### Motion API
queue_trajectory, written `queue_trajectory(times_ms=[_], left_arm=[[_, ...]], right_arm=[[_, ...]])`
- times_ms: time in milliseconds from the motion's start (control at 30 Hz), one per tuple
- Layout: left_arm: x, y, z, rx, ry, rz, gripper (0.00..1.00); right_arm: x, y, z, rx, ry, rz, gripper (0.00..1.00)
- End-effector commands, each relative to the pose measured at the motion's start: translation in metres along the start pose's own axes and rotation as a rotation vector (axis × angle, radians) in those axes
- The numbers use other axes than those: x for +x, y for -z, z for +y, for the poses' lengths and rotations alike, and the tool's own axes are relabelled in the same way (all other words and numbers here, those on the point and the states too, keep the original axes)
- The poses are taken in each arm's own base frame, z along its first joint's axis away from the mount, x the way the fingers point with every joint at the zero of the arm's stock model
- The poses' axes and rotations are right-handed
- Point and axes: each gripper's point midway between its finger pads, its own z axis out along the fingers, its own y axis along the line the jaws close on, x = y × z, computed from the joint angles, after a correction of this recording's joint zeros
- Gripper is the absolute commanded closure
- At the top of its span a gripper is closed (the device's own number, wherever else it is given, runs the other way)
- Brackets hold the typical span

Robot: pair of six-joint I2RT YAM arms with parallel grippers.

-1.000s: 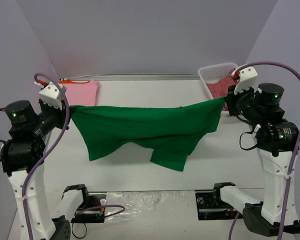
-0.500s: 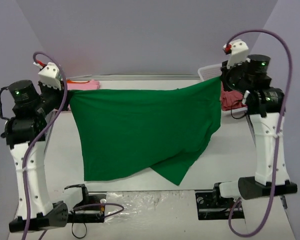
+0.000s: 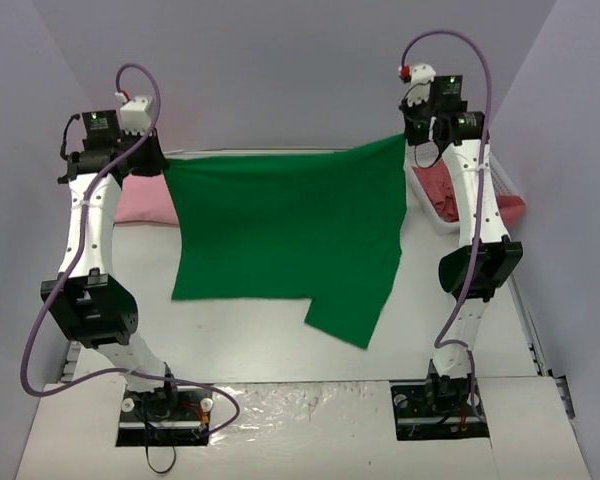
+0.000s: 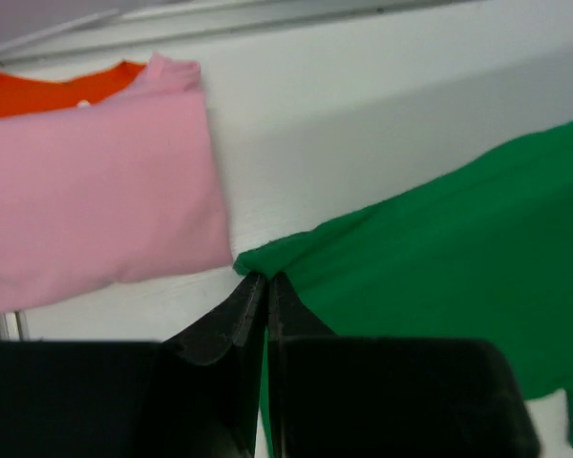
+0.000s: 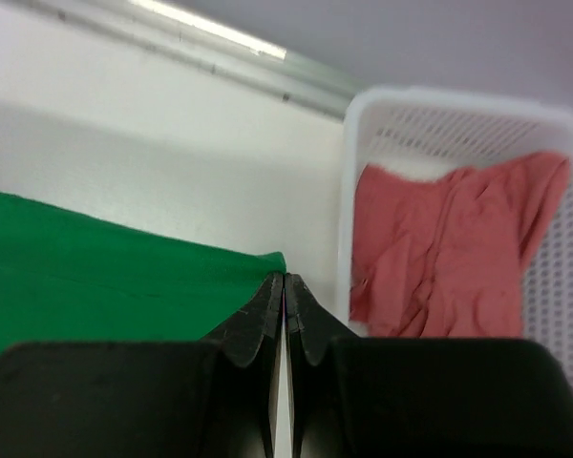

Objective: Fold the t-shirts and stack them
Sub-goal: Flatten out the tshirt

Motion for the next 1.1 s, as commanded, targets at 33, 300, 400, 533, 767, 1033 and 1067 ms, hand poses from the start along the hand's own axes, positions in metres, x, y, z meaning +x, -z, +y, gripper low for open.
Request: queue_trajectory(times_ms=[33,300,400,533,767,1033,1067], left_arm=[[-0.117,0.095,-0.032,-0.026,-0.087,-0.356,0.97],[-0.123,0.243,-0.094,-0.055,-0.278,-0.559,0.98],[-0.068,0.253,-0.108,-0.026,-0.352,-0.49,0.98],[0.021,0.25,-0.129,0.086,-0.512,-0.338,0.97],[0.143,0.308,-0.212,0.497,-0.695,-0.193,0.36],[0.092,0.303,-0.198,0.38,-0.69,-0.294,0.27],[0.084,0.289,-0.188,0.349,-0.655,-0.295,0.27]], right_arm=[[-0.117,0.108,-0.024,0.111,0.014,-0.372,1.0],[-0.129,0.277,-0.004,0.141,0.061,-0.617,1.0],[-0.079,0.295,0.019,0.082,0.068,-0.563,1.0],[0.018,0.322,0.053,0.023,0.135,-0.476,1.0],[0.111,0.344,0.087,-0.077,0.204,-0.334,0.26],[0.06,0.312,0.053,0.014,0.183,-0.351,0.21],[0.059,0.301,0.049,0.019,0.179,-0.337,0.21]])
